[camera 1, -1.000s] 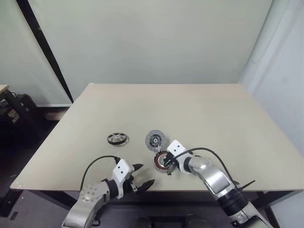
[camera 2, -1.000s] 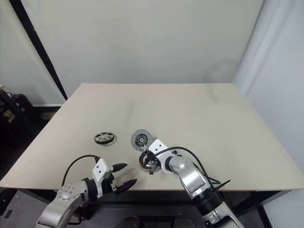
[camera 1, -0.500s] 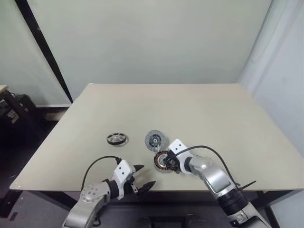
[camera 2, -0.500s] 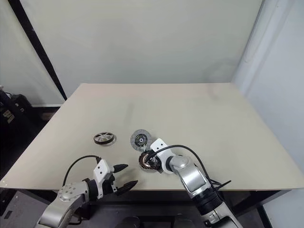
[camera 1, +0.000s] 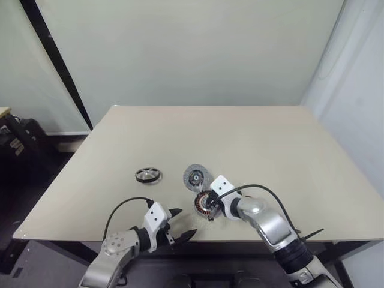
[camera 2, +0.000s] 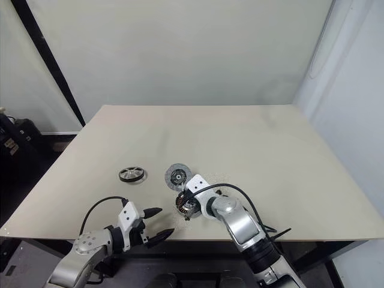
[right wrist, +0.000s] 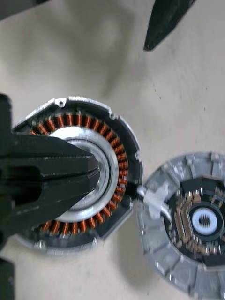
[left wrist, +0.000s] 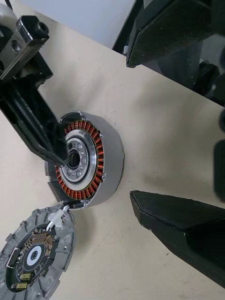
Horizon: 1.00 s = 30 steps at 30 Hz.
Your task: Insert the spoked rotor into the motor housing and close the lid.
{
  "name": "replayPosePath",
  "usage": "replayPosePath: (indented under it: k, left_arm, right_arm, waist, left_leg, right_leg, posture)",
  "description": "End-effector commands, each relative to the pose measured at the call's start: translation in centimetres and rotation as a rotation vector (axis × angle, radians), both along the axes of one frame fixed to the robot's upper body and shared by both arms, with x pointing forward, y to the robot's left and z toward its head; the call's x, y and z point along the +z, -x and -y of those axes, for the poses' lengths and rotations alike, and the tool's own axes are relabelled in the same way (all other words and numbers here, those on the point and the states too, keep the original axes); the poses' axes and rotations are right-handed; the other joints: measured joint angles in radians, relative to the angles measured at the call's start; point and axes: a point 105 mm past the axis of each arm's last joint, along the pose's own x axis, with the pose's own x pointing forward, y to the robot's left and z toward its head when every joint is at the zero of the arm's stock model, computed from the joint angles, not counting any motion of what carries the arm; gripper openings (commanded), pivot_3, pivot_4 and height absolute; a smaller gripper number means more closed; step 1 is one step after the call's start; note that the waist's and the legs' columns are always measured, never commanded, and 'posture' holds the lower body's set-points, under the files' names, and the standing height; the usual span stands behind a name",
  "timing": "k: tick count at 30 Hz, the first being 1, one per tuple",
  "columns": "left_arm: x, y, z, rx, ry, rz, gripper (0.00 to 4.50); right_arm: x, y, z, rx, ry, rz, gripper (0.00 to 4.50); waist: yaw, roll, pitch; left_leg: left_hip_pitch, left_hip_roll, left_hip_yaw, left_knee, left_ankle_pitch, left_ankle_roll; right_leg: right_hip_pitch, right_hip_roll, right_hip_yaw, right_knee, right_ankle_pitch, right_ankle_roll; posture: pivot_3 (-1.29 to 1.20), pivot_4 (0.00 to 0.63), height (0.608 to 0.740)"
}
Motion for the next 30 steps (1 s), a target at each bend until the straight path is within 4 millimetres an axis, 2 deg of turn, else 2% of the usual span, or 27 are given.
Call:
replayPosePath:
  k: [1,15,27,30]
  left_arm:
    - [0.7,-0.1,0.2,-0.012,0.005,0.034,4.50]
    - [0.8,0.1,0.3,-0.009,0.005,0.034,4.50]
    - [0.9,0.2,0.7,-0.009,0.014,0.032,4.50]
    - [1.0,0.2,0.6,-0.005,0.017,0.036,4.50]
  right_arm:
    - [1.0,-0.5,-0.3,0.012,0.003,0.048,0.02]
    - [-0.2,-1.4,0.1,-0.035,0.052,0.070,0.02]
    - [0.3,-1.4,-0.8,-0.034,0.021,0.081,0.02]
    - [1.4,-1.5,-0.9,-0.026,-0.034,0.094,0.02]
  waist:
    - [0.000,0.000,0.000]
    - [0.000,0.000,0.000]
    - [0.000,0.000,0.000]
    - [0.000,0.000,0.000]
  left_leg:
    - [0.000,0.000,0.000,0.000,0.000,0.000]
    - [0.000,0.000,0.000,0.000,0.000,0.000]
    - [0.001,0.001,0.000,0.000,0.000,0.000]
    - [0.001,0.001,0.000,0.000,0.000,0.000]
  right_leg:
    - [0.000,0.000,0.000,0.000,0.000,0.000]
    - [0.000,0.000,0.000,0.000,0.000,0.000]
    - [0.000,0.000,0.000,0.001,0.000,0.000]
    - [0.000,0.000,0.000,0.001,0.000,0.000]
  posture:
    - [0.00,0.000,0.740]
    - [0.00,0.000,0.740]
    - [0.00,0.000,0.740]
    - [0.00,0.000,0.740]
